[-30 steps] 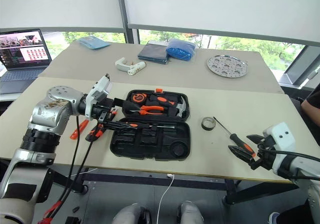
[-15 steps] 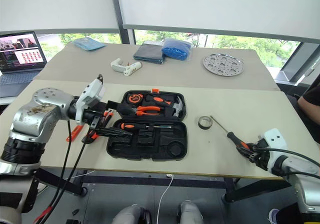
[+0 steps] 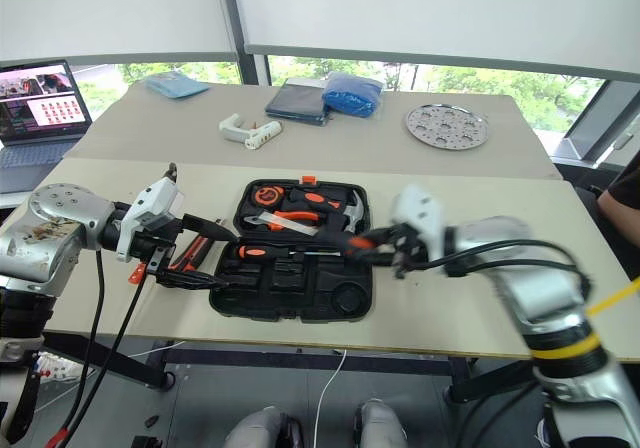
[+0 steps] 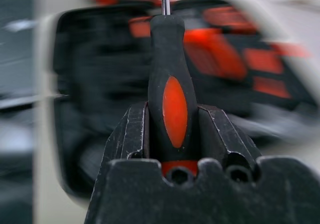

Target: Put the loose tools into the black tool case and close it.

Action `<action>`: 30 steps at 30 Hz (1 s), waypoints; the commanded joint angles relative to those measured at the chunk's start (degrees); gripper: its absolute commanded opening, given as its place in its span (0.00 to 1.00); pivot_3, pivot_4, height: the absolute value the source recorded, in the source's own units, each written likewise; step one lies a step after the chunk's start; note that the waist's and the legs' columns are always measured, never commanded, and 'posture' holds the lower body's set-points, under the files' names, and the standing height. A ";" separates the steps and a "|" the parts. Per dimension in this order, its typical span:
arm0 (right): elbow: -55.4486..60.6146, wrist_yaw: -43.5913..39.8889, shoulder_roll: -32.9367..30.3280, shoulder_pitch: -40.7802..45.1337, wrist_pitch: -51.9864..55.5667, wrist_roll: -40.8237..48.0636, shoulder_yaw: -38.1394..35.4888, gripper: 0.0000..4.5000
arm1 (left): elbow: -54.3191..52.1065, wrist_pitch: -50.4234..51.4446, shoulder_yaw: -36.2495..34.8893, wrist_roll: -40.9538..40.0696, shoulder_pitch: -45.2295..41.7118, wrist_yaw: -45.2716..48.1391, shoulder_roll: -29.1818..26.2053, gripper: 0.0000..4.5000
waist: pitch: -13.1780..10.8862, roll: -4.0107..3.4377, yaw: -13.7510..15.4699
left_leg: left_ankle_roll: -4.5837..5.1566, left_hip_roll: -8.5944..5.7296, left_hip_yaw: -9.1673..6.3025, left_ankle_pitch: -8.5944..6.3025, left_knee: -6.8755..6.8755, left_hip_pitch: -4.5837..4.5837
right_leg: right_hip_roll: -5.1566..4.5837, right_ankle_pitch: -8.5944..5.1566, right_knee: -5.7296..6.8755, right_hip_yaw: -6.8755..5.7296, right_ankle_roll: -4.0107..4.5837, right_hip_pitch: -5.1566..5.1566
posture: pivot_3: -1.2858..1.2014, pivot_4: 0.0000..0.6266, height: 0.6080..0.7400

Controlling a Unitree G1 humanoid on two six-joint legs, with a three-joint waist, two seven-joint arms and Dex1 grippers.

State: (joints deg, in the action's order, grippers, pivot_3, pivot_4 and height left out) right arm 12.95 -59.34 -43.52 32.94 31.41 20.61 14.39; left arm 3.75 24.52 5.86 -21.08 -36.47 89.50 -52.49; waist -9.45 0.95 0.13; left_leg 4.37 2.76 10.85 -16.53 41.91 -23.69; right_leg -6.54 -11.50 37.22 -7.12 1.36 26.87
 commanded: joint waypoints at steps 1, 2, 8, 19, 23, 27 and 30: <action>-4.86 -2.43 -0.94 5.10 -9.26 -9.35 4.37 0.23 | -0.72 -0.56 -1.10 -0.30 -0.08 -0.13 -0.85 1.00 | 0.00 0.00 0.18 | 0.02 -0.02 0.02 -0.01 0.02 -0.05 | -0.01 0.01 -0.02 0.00 -0.04 0.04 | 0.52 0.24 0.84; -6.05 -2.81 -0.89 5.75 -10.46 -10.46 4.97 0.23 | -0.79 -0.29 -1.34 -0.46 -0.20 -0.29 -0.83 1.00 | -0.01 0.02 0.16 | 0.07 -0.05 0.09 -0.04 0.04 -0.11 | -0.02 0.03 -0.07 0.02 -0.13 0.07 | 0.52 0.24 0.84; -10.45 -4.75 0.45 6.76 -15.08 -14.20 6.11 0.23 | -2.28 0.95 -2.46 -1.34 0.44 -1.25 -0.95 1.00 | -0.01 0.03 -0.28 | 0.07 0.00 0.17 -0.04 0.06 -0.12 | 0.02 -0.22 -0.05 0.03 -0.56 0.13 | 0.52 0.24 0.84; -13.43 -4.43 4.91 6.01 -15.71 -17.43 6.37 0.23 | -0.38 0.16 -1.40 -0.78 -1.99 -2.60 0.03 1.00 | -0.01 0.03 -1.18 | -0.07 0.05 0.23 0.04 0.10 0.06 | 0.04 -0.28 0.34 0.14 -0.45 0.14 | 0.52 0.24 0.84; -12.37 -4.40 6.13 6.43 -14.02 -16.83 5.75 0.51 | 0.13 -0.15 -1.11 -0.61 -2.51 -2.61 0.30 1.00 | -0.01 0.03 -1.16 | -0.08 0.05 0.25 0.04 0.10 0.14 | 0.04 -0.31 0.43 0.17 -0.40 0.14 | 0.52 0.24 0.84; -10.25 -3.93 7.85 7.60 -10.54 -14.47 3.70 0.81 | 0.71 -0.55 -0.87 -0.38 -3.07 -2.46 0.59 1.00 | -0.01 0.03 -1.18 | -0.10 0.06 0.25 0.05 0.09 0.16 | 0.04 -0.31 0.45 0.17 -0.39 0.14 | 0.52 0.24 0.84; -9.81 -3.77 9.26 8.43 -8.31 -13.27 2.81 0.73 | 1.21 -0.99 -0.76 -0.13 -3.30 -2.35 0.77 1.00 | -0.01 0.03 -1.22 | -0.10 0.06 0.25 0.06 0.10 0.16 | 0.05 -0.30 0.48 0.19 -0.37 0.14 | 0.52 0.24 0.84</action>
State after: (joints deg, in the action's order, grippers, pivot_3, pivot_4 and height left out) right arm 0.73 -63.46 -34.48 39.65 21.79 5.73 19.83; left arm 5.02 24.43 5.59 -21.37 -38.36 87.01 -51.63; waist -9.46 0.97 -1.09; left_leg 4.26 2.82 11.11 -16.47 42.01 -23.52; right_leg -6.50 -11.80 37.71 -6.92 1.00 27.02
